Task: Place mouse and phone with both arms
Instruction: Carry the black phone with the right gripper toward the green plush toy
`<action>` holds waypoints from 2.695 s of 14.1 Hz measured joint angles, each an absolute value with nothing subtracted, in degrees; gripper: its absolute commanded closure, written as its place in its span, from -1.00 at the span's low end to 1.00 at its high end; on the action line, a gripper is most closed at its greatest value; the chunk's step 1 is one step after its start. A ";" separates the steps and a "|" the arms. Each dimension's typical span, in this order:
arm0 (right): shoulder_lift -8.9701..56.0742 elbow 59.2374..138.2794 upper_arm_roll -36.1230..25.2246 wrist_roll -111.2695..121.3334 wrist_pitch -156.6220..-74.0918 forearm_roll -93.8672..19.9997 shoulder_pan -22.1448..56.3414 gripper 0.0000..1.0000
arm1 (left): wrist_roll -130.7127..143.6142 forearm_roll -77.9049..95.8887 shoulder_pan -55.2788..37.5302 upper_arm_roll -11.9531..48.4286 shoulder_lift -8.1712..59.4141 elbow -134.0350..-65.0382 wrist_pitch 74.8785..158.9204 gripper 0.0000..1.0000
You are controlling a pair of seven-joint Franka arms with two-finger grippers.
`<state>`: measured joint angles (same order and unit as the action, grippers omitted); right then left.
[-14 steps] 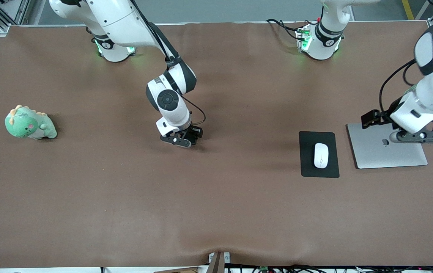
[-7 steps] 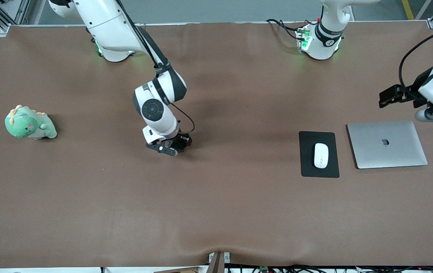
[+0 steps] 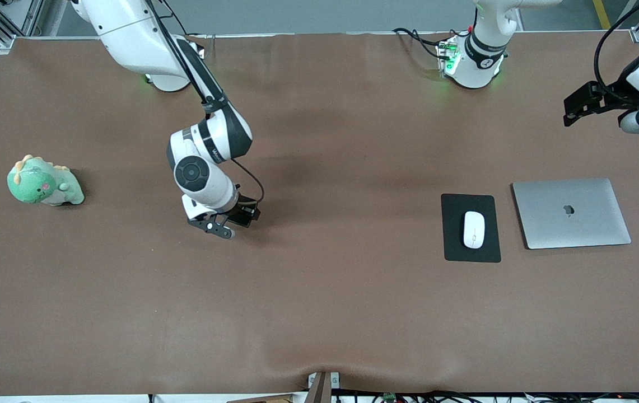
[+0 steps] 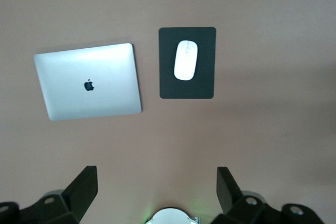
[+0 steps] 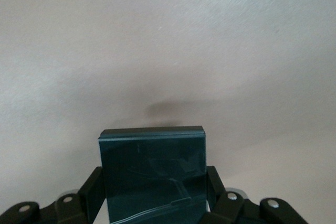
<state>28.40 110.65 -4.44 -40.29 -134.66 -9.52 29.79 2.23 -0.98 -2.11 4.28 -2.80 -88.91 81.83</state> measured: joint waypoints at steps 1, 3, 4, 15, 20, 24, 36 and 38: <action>28.04 111.00 -4.48 -38.96 -134.50 -9.51 28.69 1.00 | 2.23 -0.80 -2.02 4.19 -2.61 -89.04 81.88 -1.00; 26.94 112.24 -4.52 -36.38 -134.19 -9.50 26.62 1.00 | 0.65 -0.75 -1.55 4.06 -2.13 -89.05 82.04 -1.00; 26.42 113.13 -4.56 -34.90 -134.18 -9.49 25.51 1.00 | -0.30 -0.73 -1.40 3.97 -1.92 -89.05 82.06 -1.00; 20.12 124.12 -5.33 -17.78 -134.73 -7.36 12.40 1.00 | -0.60 -0.73 -1.42 3.92 1.70 -85.34 82.45 -1.00; 19.74 129.82 -5.58 -4.11 -141.77 -3.97 4.33 1.00 | -0.60 -0.73 -1.47 4.13 1.42 -85.07 80.46 -1.00; 19.73 131.80 -5.61 2.80 -145.23 -3.21 0.51 1.00 | -0.60 -0.73 -1.43 4.02 1.42 -84.84 80.46 -1.00; 20.17 134.87 -5.21 3.03 -149.93 -3.08 0.48 -1.00 | 0.58 -0.72 -1.69 4.36 1.47 -84.75 80.46 -1.00; 20.09 134.58 -5.13 3.03 -149.95 -3.08 0.48 -1.00 | 1.14 -0.72 -1.69 4.41 1.48 -84.75 80.45 -1.00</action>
<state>20.09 134.58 -5.13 3.03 -149.95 -3.08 0.48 1.14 -0.72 -1.69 4.41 1.48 -84.75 80.45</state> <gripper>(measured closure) 0.000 0.000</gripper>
